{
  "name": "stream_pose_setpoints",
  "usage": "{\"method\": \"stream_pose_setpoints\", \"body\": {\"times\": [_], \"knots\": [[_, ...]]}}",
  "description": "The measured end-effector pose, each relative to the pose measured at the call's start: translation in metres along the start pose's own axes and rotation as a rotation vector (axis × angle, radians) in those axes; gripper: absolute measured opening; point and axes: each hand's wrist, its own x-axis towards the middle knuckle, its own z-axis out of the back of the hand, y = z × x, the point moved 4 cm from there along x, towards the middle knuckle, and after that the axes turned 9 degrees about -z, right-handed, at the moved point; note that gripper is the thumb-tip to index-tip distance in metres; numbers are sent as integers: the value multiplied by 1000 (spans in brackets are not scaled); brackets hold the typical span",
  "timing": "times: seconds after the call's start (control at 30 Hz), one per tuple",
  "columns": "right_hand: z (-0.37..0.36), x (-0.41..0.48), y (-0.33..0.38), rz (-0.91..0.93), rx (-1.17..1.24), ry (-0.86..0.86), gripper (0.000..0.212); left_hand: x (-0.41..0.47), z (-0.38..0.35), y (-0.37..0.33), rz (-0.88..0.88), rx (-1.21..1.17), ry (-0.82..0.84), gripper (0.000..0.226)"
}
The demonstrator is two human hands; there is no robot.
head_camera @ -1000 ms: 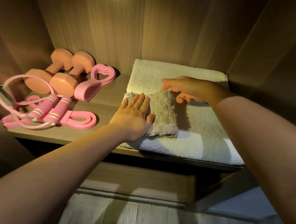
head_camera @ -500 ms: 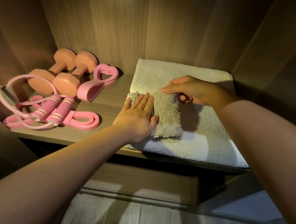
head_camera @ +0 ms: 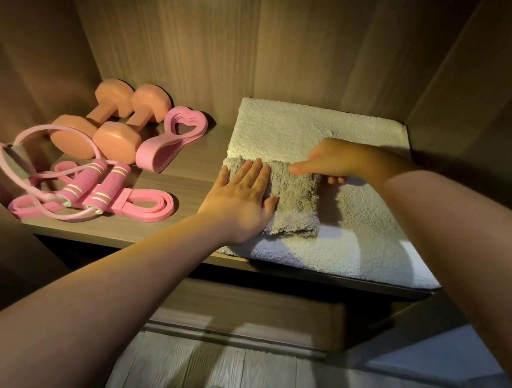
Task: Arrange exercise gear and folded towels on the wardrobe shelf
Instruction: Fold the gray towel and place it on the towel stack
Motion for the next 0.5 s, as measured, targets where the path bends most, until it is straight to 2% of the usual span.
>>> {"method": "stream_pose_setpoints", "body": {"times": [0.1, 0.13, 0.23, 0.27, 0.33, 0.4, 0.5], "knots": [[-7, -9, 5, 28, 19, -195, 50, -2, 3, -1, 15, 12, 38, 66], [-10, -13, 2, -2, 104, -192, 49, -2, 5, -1, 17, 20, 48, 66], [-28, -34, -11, -219, 465, 55, 55, 0, 13, -3, 34, 40, 53, 67], [-35, -41, -12, -273, 541, 86, 53, 1, 14, -4, 40, 41, 48, 67], [-43, -56, -7, -328, 570, 16, 43, -1, 14, -6, 56, 27, 22, 66], [-49, -67, -2, -291, 623, -112, 35, -6, 15, -7, 87, -35, -45, 65], [-58, -86, 1, -159, 793, -200, 46, -22, 26, -5, 176, -266, -256, 66]]}}
